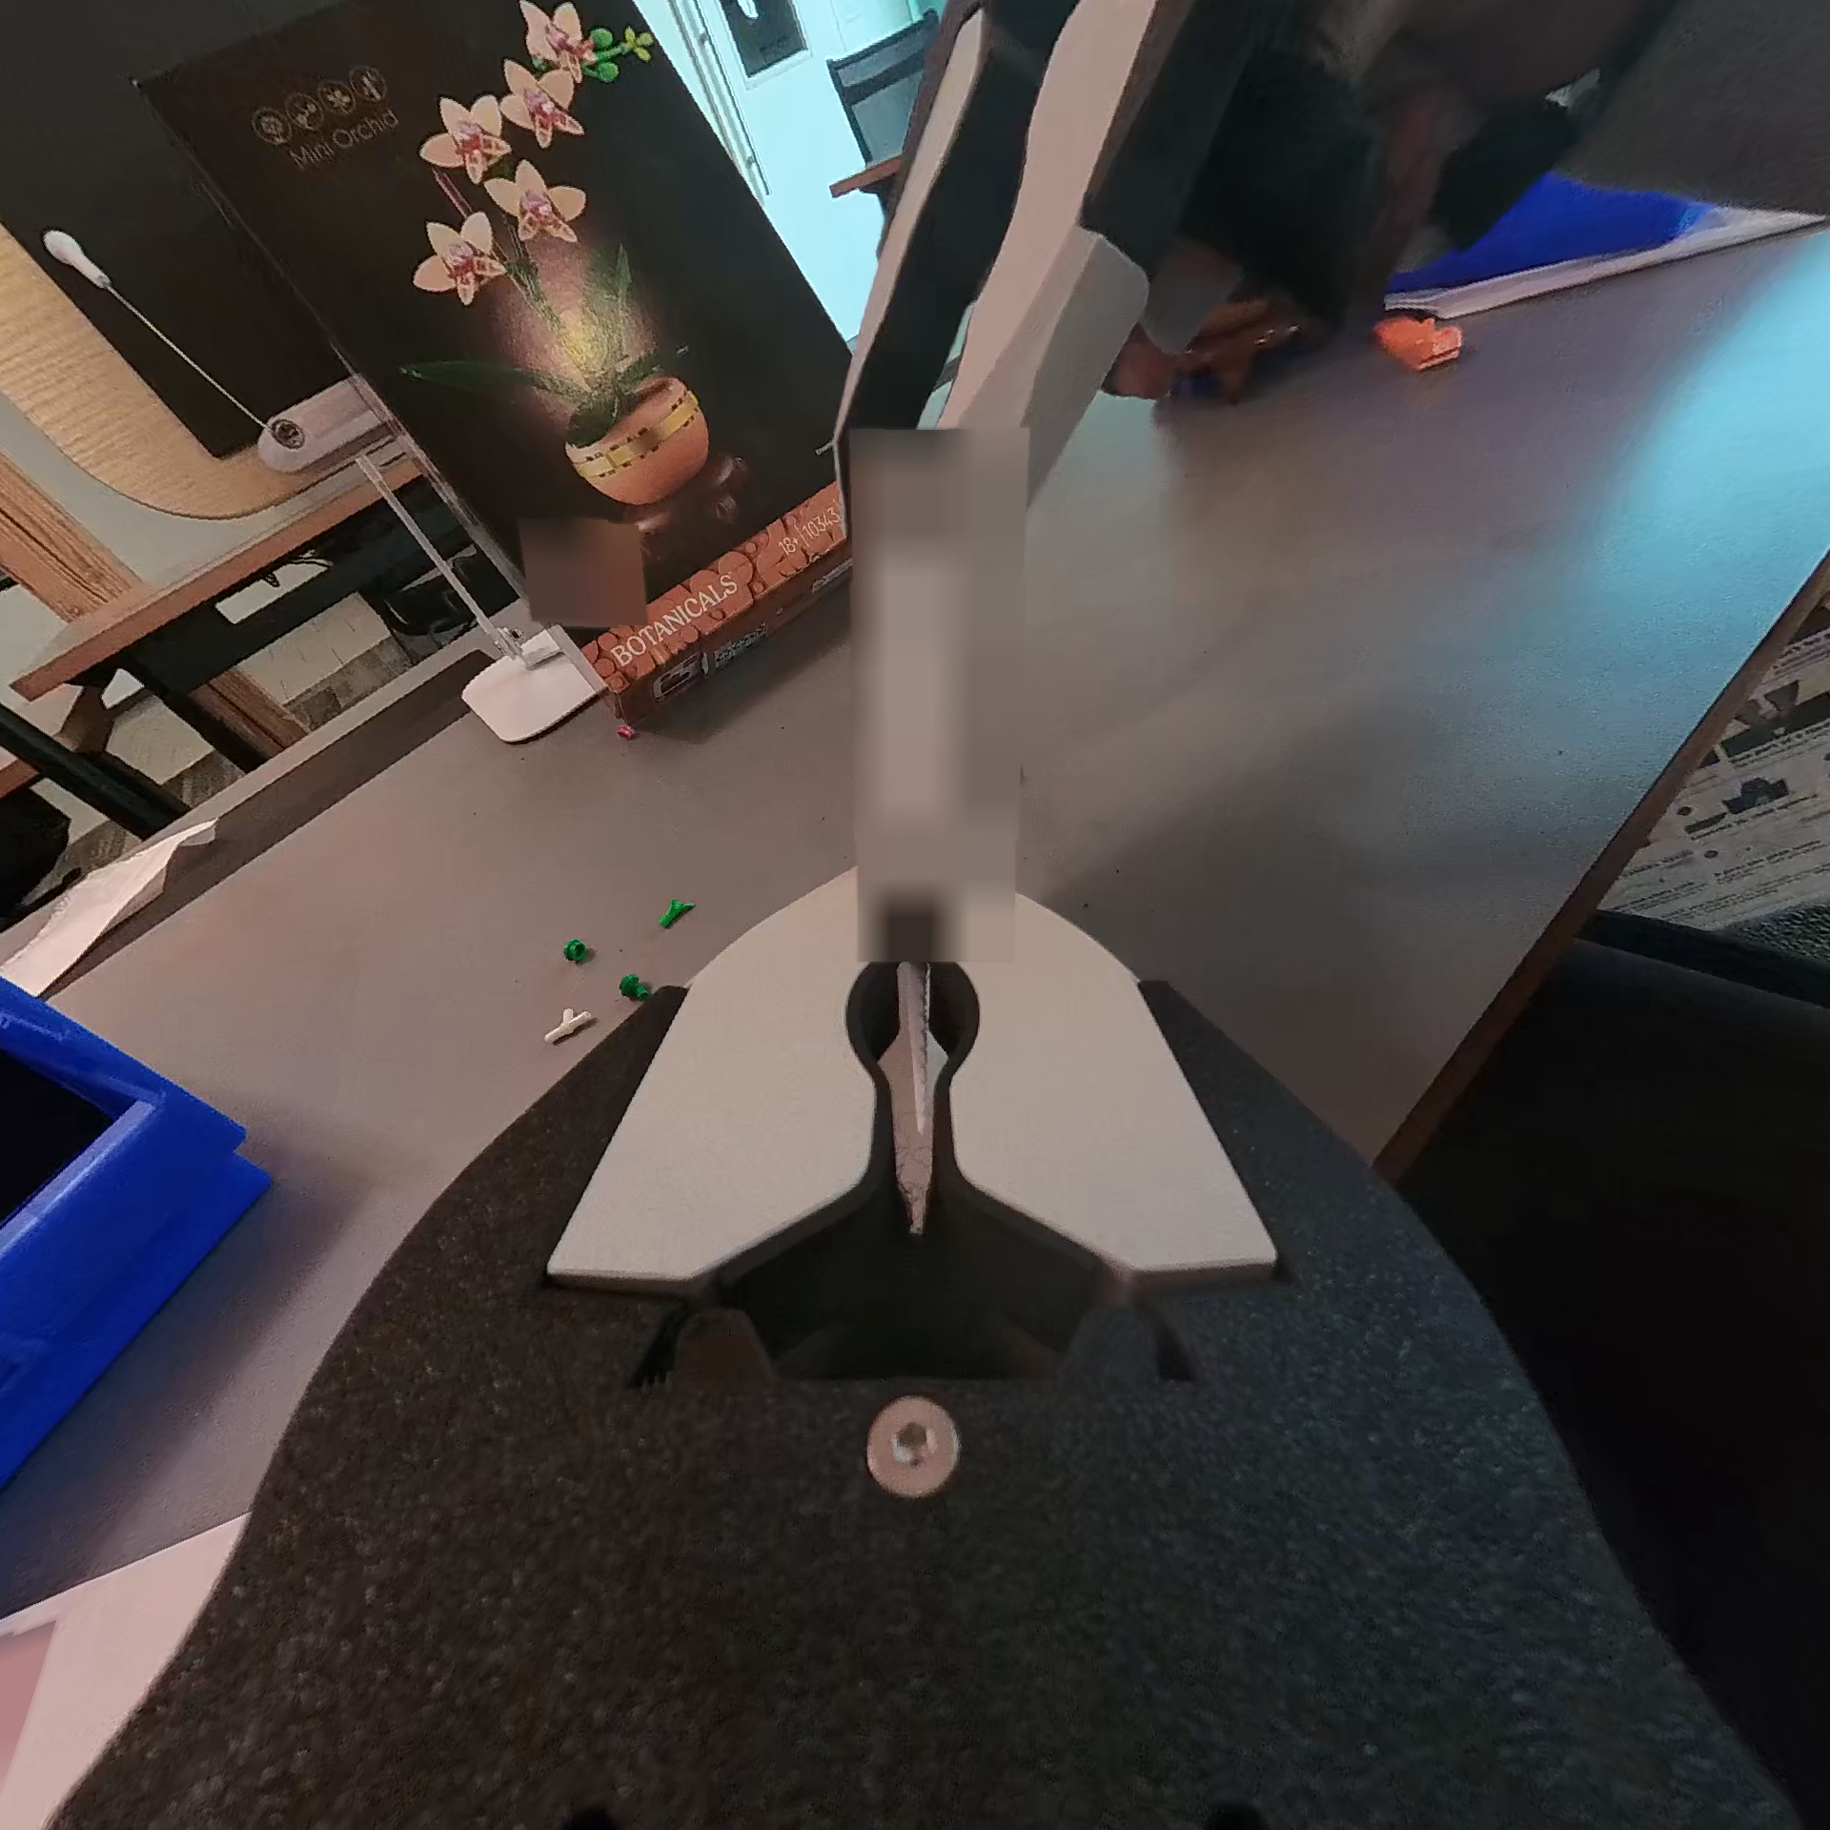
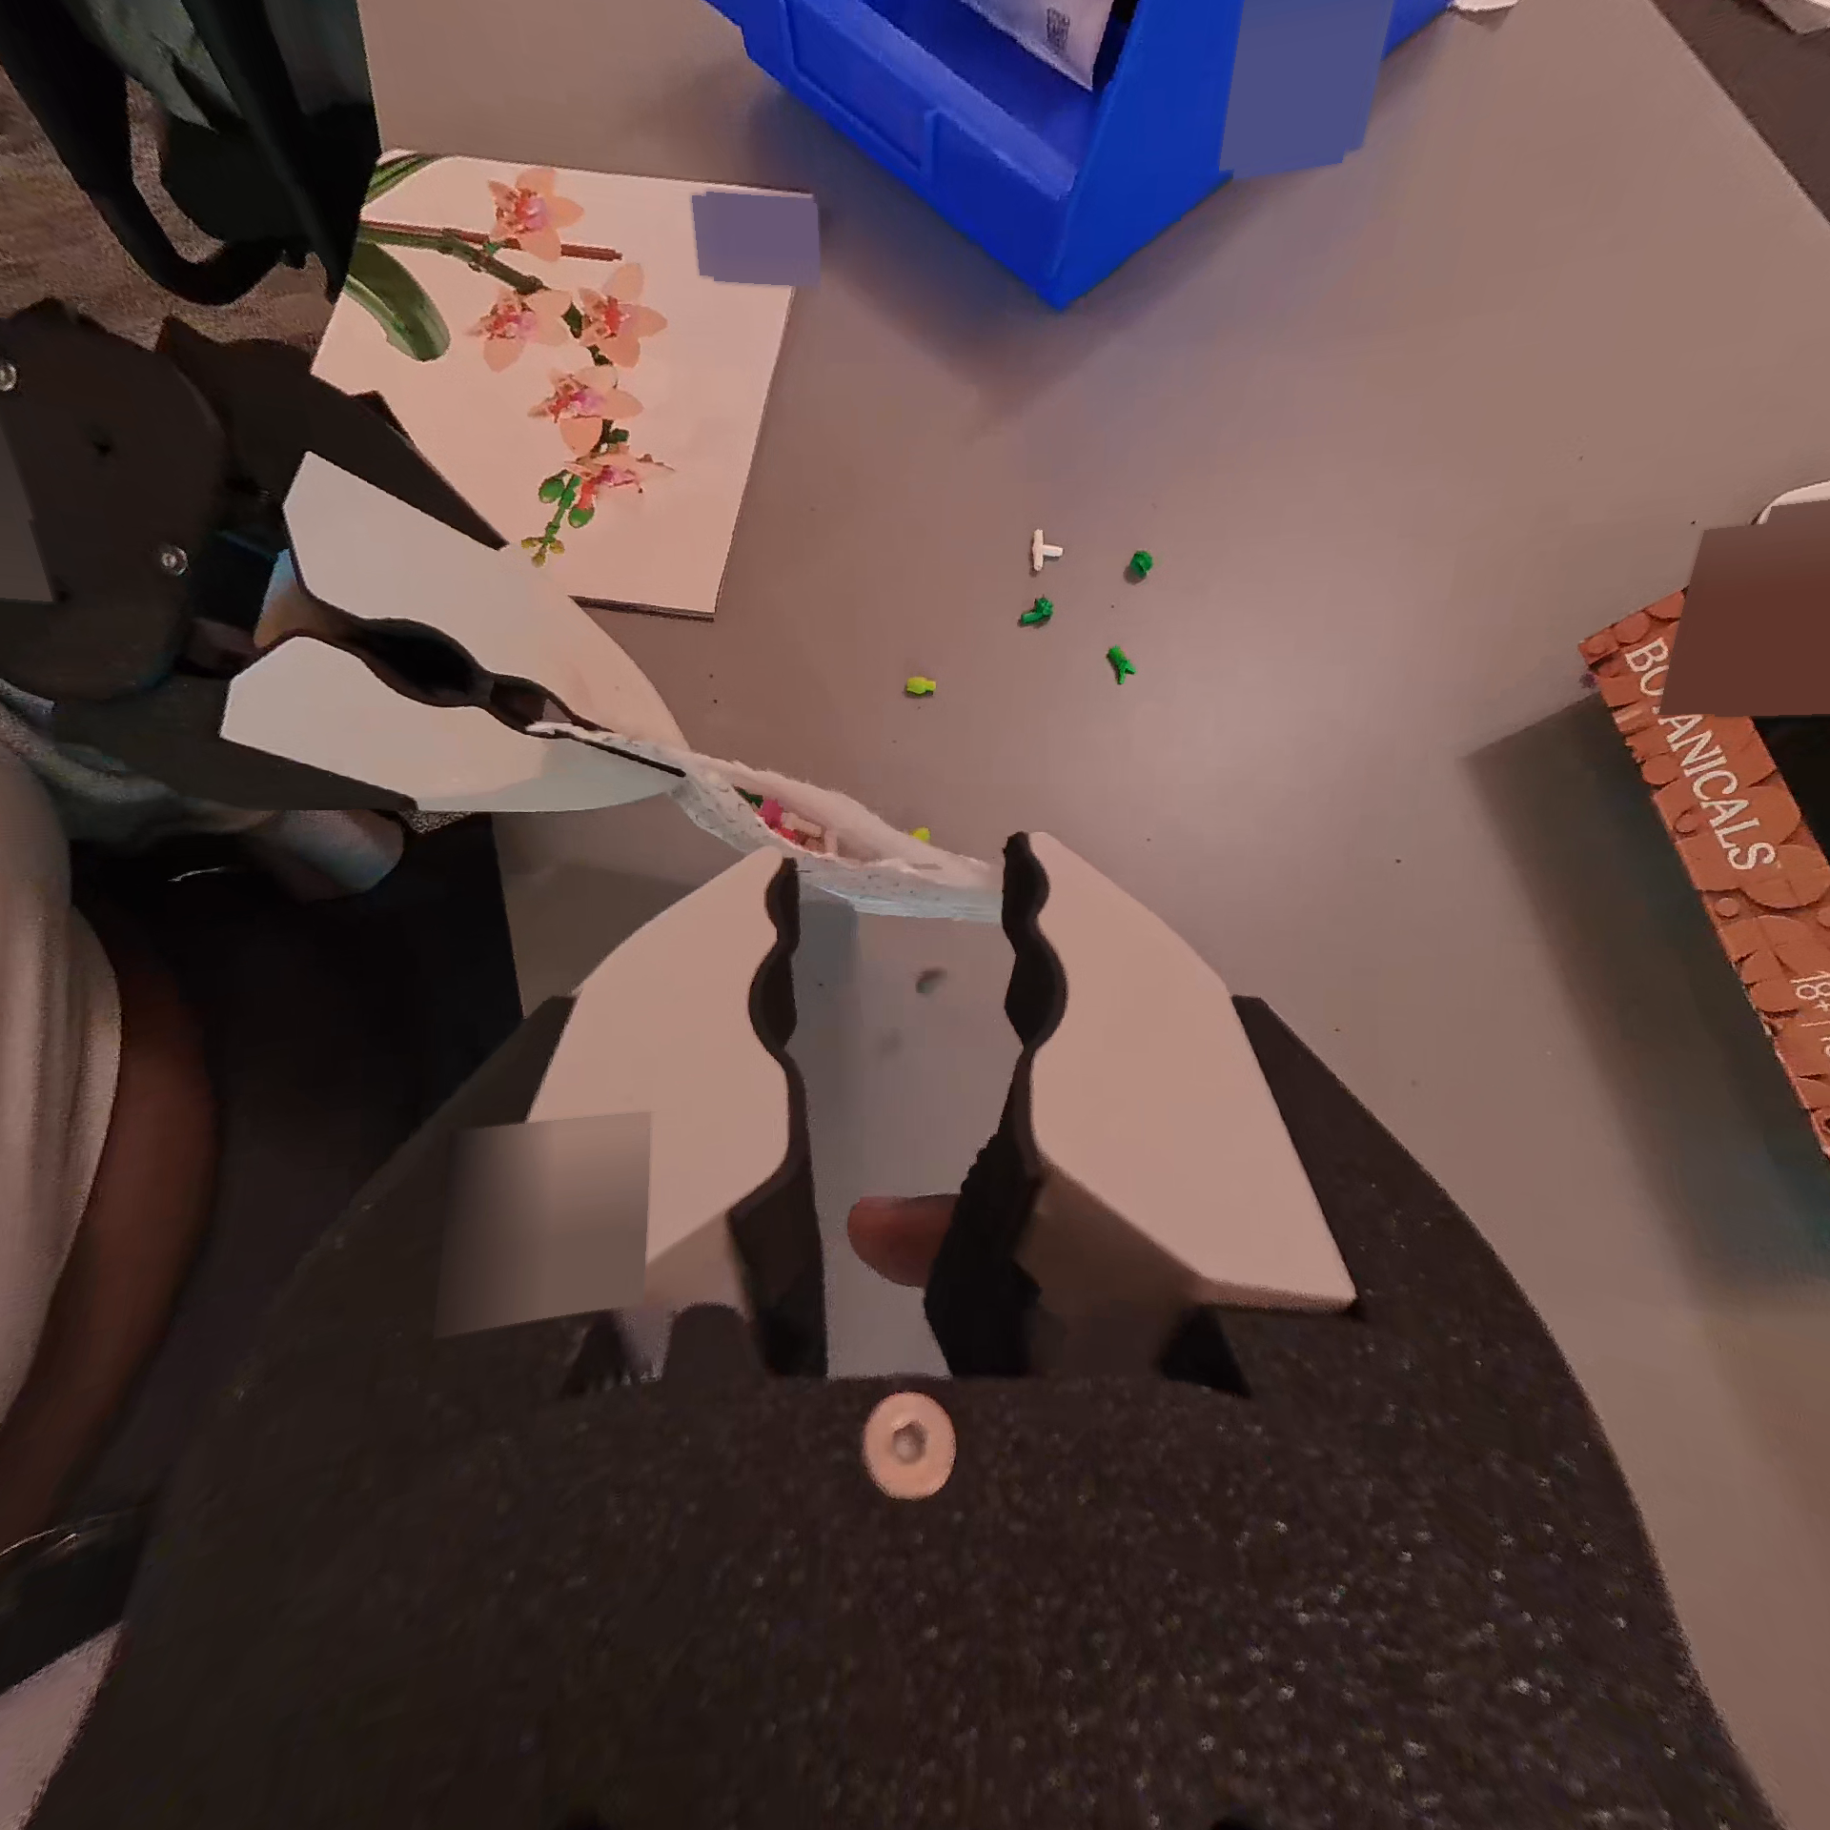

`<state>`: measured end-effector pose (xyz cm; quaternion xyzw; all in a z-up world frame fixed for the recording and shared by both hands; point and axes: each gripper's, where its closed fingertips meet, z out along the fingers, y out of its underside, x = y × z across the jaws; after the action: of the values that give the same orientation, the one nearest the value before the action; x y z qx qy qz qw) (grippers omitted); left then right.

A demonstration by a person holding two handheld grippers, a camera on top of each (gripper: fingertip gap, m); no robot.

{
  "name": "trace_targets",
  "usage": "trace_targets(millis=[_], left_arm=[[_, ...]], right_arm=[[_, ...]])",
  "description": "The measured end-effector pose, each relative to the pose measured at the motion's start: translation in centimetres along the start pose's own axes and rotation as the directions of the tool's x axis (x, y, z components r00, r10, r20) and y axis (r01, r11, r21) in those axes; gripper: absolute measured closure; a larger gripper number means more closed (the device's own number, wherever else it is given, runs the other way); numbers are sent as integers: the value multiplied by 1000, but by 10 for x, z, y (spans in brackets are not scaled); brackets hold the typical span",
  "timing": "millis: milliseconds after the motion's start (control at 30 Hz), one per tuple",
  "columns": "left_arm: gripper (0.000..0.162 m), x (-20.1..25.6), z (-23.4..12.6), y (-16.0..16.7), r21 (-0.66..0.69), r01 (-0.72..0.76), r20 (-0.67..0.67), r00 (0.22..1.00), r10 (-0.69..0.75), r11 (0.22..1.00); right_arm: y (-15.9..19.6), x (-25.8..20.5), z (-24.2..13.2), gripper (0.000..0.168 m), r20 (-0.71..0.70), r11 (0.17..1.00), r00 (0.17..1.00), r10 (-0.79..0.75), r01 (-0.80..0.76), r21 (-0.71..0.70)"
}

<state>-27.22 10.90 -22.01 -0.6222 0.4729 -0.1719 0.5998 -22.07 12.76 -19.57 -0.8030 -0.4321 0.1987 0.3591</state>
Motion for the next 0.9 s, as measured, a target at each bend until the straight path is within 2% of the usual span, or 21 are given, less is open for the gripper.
trace_targets(millis=[200, 300, 367, 433, 600, 700, 800, 900], left_arm=[[162, -5, 0, 2, -13, 20, 20, 1000, -20, 1000], [162, -11, -1, 3, -13, 48, 50, 998, -48, 999], [162, -15, -2, 3, -11, 67, 68, 996, -66, 998], [162, -17, -3, 4, -10, 78, 73, 994, -77, 997], [162, -15, -1, 1, 1, 60, 72, 996, -60, 998], [162, -13, 0, 0, -1, 47, 64, 997, -47, 999], [162, -14, 0, 1, 3, 50, 63, 997, -50, 999], [162, -16, 0, 1, 7, 55, 61, 997, -56, 998]], right_arm=[[-1, 12, -11, 137, -48, 999, 999, 0, 2, 48], [52, 42, -10, 136, -204, 999, 979, 27, -34, -32], [88, 61, -2, 137, -239, 989, 962, 129, -141, -34], [104, 73, 6, 137, -226, 976, 951, 209, -218, -13], [101, 132, 6, 137, -379, 981, 907, 185, -192, 21], [97, 156, 10, 142, -353, 969, 904, 241, -243, 40], [94, 152, 20, 145, -255, 969, 936, 243, -246, 20], [94, 147, 25, 145, -244, 977, 947, 208, -213, 4]])
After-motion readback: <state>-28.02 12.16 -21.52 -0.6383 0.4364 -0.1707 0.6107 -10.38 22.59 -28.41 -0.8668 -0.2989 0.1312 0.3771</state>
